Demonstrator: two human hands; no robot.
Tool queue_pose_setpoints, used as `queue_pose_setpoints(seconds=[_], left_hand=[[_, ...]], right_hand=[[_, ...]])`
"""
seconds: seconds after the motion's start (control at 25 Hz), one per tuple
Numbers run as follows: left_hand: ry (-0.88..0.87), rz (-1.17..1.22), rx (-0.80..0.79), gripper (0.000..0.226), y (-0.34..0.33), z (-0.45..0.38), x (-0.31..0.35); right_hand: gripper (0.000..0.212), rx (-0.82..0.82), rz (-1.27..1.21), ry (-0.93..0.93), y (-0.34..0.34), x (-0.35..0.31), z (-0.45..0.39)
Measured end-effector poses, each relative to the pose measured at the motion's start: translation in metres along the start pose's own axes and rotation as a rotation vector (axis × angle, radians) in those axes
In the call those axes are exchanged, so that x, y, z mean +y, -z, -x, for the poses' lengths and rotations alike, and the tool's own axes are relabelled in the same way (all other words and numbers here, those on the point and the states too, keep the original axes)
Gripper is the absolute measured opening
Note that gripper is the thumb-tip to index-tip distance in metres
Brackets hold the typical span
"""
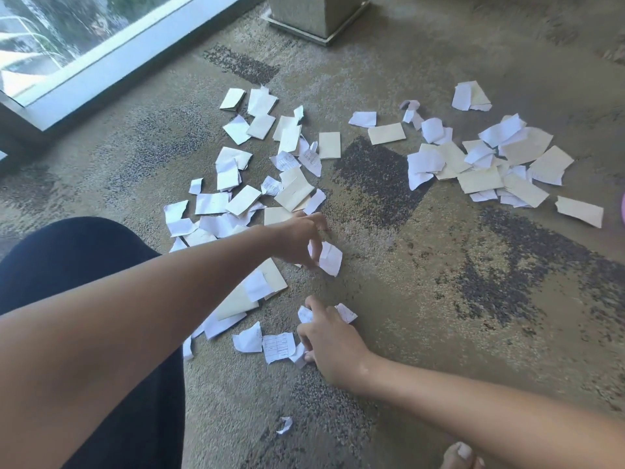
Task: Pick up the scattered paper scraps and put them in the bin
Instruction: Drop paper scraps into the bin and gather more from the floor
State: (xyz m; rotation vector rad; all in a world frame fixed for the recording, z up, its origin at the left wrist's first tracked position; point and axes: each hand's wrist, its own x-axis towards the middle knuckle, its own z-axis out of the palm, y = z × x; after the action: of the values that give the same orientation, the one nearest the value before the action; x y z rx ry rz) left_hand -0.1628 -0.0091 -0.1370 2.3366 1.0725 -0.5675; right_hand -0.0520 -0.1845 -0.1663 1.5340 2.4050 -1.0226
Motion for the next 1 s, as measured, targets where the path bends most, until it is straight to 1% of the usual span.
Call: queue_pose_setpoints(seconds=[0.08, 0.16, 0.28, 0.36, 0.4, 0.44, 0.52, 0.56, 0.6, 0.68, 0.8, 0.84, 1.0], left_hand=[[-0.015, -0.062, 0.05, 0.006, -0.006, 0.003, 0.004], [-0.004, -0.096, 0.063, 0.005, -0.009, 0.001, 0.007], [0.027, -0.121, 0.071, 0.017, -0.008, -0.005, 0.01], [0.099, -0.064, 0.055, 0.021, -0.008, -0.007, 0.009], [0.159, -0.021, 0.019, 0.023, -0.007, -0.007, 0.01], [0.203, 0.008, -0.022, 0.025, -0.008, -0.007, 0.01], [0.2, 0.035, -0.03, 0.025, -0.009, -0.009, 0.007], [0.192, 0.048, -0.019, 0.024, -0.009, -0.009, 0.008], [0.2, 0.064, -0.014, 0.023, -0.009, -0.008, 0.008], [0.211, 0.087, -0.015, 0.021, -0.009, -0.008, 0.006], [0.199, 0.077, -0.047, 0.023, -0.005, -0.006, 0.007], [0.189, 0.063, -0.053, 0.024, -0.001, -0.006, 0.007], [0.218, 0.087, -0.006, 0.025, 0.017, -0.005, 0.0]], right_hand=[[0.013, 0.044, -0.015, 0.054, 0.001, 0.002, -0.001], [0.011, 0.045, -0.054, 0.104, 0.004, 0.005, -0.001], [0.007, 0.018, -0.045, 0.183, 0.01, 0.01, -0.001], [0.01, -0.009, -0.056, 0.2, 0.015, 0.013, 0.0], [0.016, -0.015, -0.067, 0.193, 0.018, 0.015, 0.002], [0.026, -0.018, -0.075, 0.169, 0.021, 0.018, 0.003], [0.048, 0.008, -0.052, 0.077, 0.028, 0.027, 0.003], [0.054, 0.026, -0.032, 0.013, 0.03, 0.032, 0.003], [0.055, 0.041, -0.021, -0.05, 0.031, 0.036, 0.002], [0.046, 0.053, -0.007, -0.125, 0.031, 0.038, -0.001], [0.026, 0.023, 0.025, -0.151, 0.029, 0.035, -0.003], [0.022, 0.023, 0.028, -0.155, 0.029, 0.034, -0.002], [0.029, 0.012, 0.052, -0.174, 0.029, 0.026, 0.001]])
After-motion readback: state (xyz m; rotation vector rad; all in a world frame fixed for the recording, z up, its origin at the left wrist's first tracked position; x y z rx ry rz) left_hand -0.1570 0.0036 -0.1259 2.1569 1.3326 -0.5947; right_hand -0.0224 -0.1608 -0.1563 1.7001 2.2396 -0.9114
